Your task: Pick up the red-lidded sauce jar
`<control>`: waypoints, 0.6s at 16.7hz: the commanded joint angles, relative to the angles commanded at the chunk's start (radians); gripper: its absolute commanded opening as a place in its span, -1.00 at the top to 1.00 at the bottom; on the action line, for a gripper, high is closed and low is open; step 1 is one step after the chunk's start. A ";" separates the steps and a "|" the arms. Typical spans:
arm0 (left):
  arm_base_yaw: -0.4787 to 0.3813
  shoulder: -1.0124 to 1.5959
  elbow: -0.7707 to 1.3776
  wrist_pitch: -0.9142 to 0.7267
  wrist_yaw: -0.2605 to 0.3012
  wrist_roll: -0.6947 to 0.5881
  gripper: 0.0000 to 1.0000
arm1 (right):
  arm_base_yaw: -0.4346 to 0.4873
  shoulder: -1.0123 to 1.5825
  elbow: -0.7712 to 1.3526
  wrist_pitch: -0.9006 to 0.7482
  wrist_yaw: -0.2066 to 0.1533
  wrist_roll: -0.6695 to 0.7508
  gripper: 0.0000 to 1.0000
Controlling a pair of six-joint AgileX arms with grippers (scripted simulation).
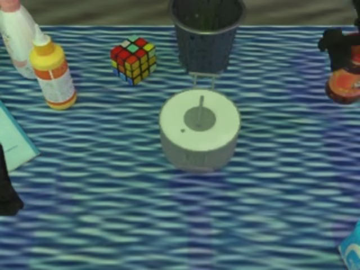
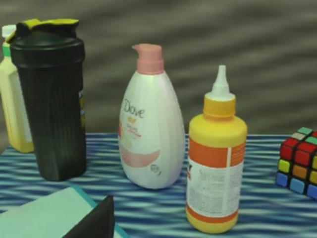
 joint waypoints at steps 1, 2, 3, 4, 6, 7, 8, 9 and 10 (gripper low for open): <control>0.000 0.000 0.000 0.000 0.000 0.000 -1.00 | 0.026 -0.011 -0.035 0.022 0.012 0.042 1.00; 0.000 0.000 0.000 0.000 0.000 0.000 -1.00 | 0.055 -0.023 -0.075 0.047 0.025 0.092 1.00; 0.000 0.000 0.000 0.000 0.000 0.000 -1.00 | 0.086 -0.037 -0.118 0.073 0.040 0.148 1.00; 0.000 0.000 0.000 0.000 0.000 0.000 -1.00 | 0.118 -0.050 -0.161 0.100 0.054 0.204 1.00; 0.000 0.000 0.000 0.000 0.000 0.000 -1.00 | 0.176 -0.076 -0.241 0.150 0.080 0.297 1.00; 0.000 0.000 0.000 0.000 0.000 0.000 -1.00 | 0.200 -0.086 -0.271 0.170 0.090 0.329 1.00; 0.000 0.000 0.000 0.000 0.000 0.000 -1.00 | 0.217 -0.093 -0.291 0.184 0.097 0.349 1.00; 0.000 0.000 0.000 0.000 0.000 0.000 -1.00 | 0.225 -0.096 -0.301 0.191 0.101 0.359 1.00; 0.000 0.000 0.000 0.000 0.000 0.000 -1.00 | 0.226 -0.097 -0.302 0.191 0.101 0.360 1.00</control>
